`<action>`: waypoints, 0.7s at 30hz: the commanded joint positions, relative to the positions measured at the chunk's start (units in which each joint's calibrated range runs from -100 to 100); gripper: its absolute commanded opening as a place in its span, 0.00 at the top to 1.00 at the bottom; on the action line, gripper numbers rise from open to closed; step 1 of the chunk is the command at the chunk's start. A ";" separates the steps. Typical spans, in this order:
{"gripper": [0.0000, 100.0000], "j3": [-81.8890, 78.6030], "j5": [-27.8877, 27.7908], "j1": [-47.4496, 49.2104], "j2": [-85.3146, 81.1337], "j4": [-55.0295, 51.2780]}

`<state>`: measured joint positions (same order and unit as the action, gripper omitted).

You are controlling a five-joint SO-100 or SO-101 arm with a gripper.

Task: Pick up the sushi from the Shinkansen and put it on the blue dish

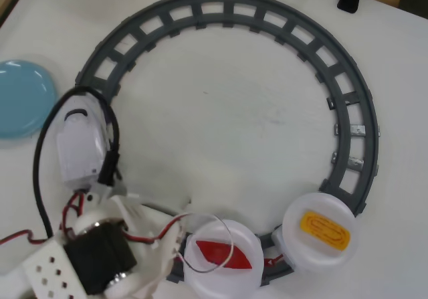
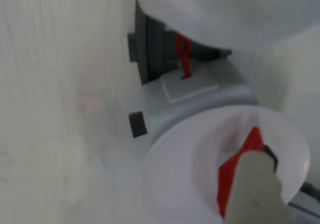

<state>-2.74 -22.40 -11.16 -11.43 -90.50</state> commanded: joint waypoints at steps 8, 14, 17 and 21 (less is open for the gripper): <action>0.69 -3.57 -2.81 -5.48 -0.23 1.80; 0.69 -9.07 -4.22 -6.36 -0.23 2.22; 0.69 -12.85 -3.91 -6.10 -0.23 5.79; 0.69 -18.45 -3.91 -5.39 -0.31 12.16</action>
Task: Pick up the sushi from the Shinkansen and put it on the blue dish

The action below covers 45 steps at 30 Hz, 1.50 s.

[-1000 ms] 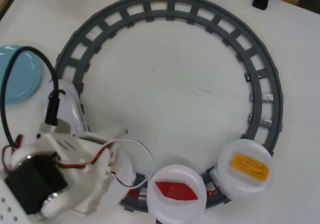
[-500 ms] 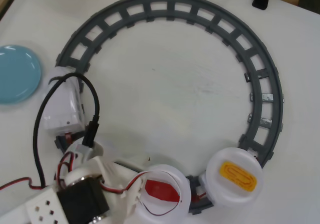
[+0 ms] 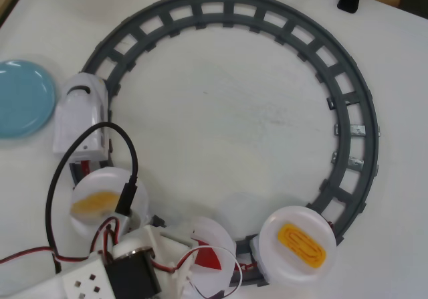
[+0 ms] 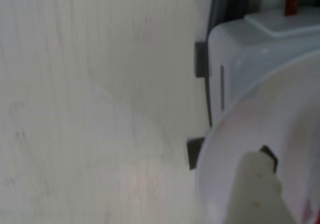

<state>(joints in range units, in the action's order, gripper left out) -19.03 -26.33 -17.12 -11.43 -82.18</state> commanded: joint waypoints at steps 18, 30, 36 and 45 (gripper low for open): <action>0.97 -5.77 2.64 8.67 -0.56 10.63; 0.97 9.83 8.60 15.89 -1.55 8.94; 0.97 21.01 10.59 26.72 -9.85 1.80; 0.97 11.73 14.04 47.23 -31.33 -4.40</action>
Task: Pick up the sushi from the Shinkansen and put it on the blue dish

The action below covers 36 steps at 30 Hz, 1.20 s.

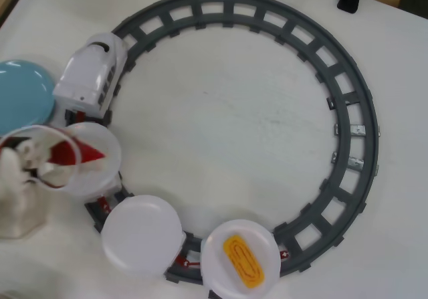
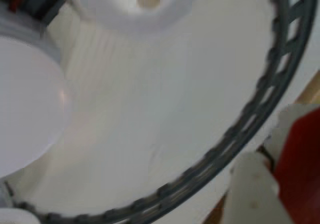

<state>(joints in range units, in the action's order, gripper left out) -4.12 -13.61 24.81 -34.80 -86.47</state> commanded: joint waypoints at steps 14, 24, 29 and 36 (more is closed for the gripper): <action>0.97 -39.07 6.96 26.95 -21.57 36.41; 0.97 -23.66 6.81 29.16 10.78 41.59; 0.97 -11.30 6.81 30.21 25.38 41.42; 0.97 -0.84 6.91 31.97 39.73 40.91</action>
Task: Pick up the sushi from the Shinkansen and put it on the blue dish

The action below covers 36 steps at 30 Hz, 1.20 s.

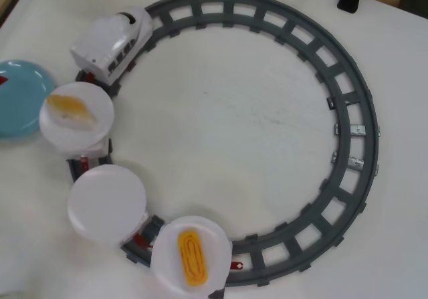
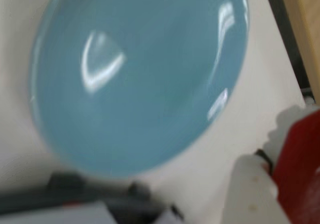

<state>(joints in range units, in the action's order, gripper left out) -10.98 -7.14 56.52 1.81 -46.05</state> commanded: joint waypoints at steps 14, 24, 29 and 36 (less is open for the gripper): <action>0.96 7.55 0.13 0.61 12.16 1.42; 0.82 7.28 0.13 2.02 12.33 3.55; 0.79 7.19 0.13 2.81 12.83 3.55; 0.79 7.01 0.08 2.72 12.33 3.55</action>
<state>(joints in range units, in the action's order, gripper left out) -7.14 -7.14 58.89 15.31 -43.36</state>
